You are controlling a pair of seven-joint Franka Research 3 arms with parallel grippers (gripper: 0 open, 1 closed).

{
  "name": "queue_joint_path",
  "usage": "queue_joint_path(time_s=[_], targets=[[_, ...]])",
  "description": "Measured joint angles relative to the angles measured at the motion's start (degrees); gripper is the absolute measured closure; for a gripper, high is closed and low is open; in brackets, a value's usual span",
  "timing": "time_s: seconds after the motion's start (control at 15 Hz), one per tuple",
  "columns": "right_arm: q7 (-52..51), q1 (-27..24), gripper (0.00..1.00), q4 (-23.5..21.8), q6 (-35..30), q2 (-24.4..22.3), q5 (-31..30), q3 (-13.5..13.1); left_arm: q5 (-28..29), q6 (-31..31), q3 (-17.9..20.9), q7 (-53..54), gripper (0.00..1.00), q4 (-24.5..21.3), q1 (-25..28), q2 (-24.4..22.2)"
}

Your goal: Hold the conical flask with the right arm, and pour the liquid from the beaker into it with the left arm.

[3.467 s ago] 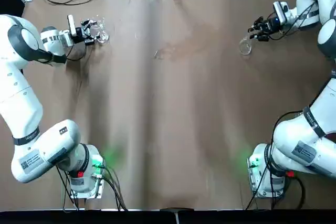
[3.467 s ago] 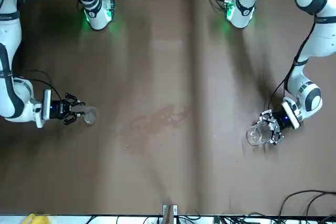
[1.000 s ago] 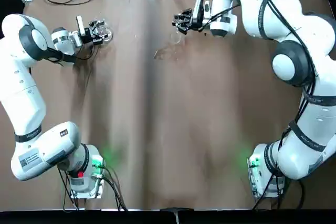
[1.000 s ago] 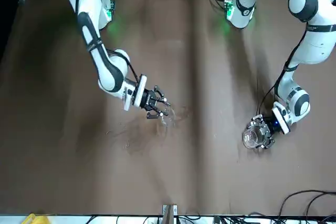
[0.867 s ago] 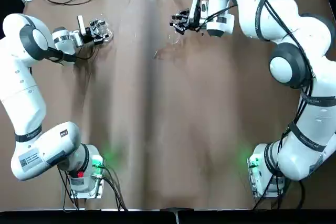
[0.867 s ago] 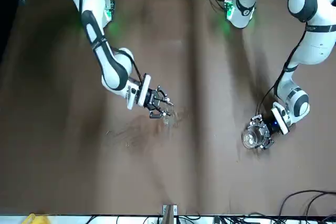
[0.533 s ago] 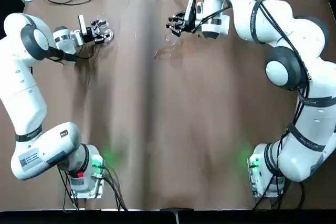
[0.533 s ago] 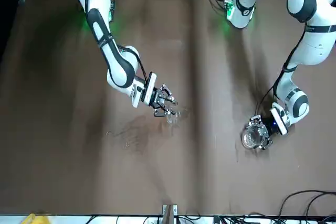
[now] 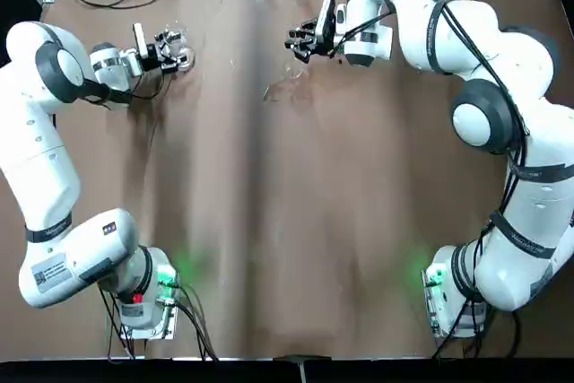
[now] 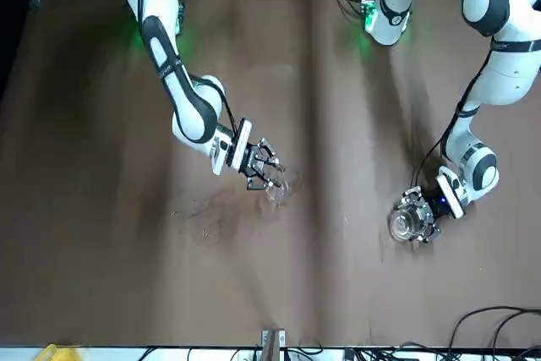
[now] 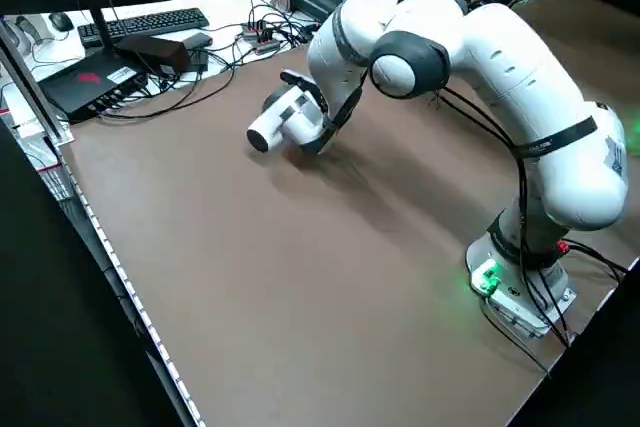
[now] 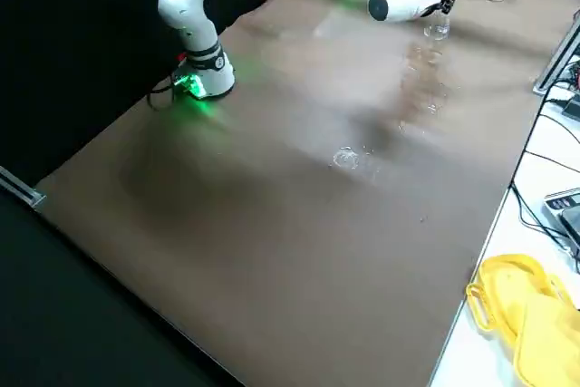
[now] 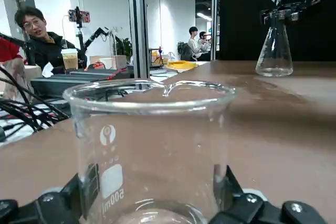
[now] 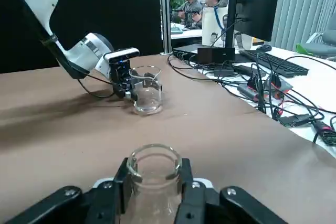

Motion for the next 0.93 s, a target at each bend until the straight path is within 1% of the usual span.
queue_joint_path(time_s=[0.13,0.33,0.6,0.87,0.93], targets=[[0.01,0.0,0.61,0.04,0.09,0.01,0.0,-0.01,0.0,-0.02,-0.18,-0.3,0.02,1.07,-0.6,-0.73],[0.04,0.0,0.61,0.08,0.18,0.01,0.0,-0.01,0.28,-0.01,-0.12,-1.74,0.02,1.47,-2.58,-3.25],[0.08,0.0,0.61,0.14,0.31,0.03,0.0,-0.01,5.11,0.36,-0.29,-4.35,0.02,1.64,-6.29,-7.48],[0.13,0.01,0.61,0.16,0.42,0.1,0.0,-0.01,7.5,3.08,-0.44,-9.85,0.02,1.7,-10.15,-11.21],[0.16,0.01,0.61,0.17,0.47,0.14,0.02,-0.01,8.93,4.5,-0.46,-11.88,0.02,1.69,-12.25,-12.76]])
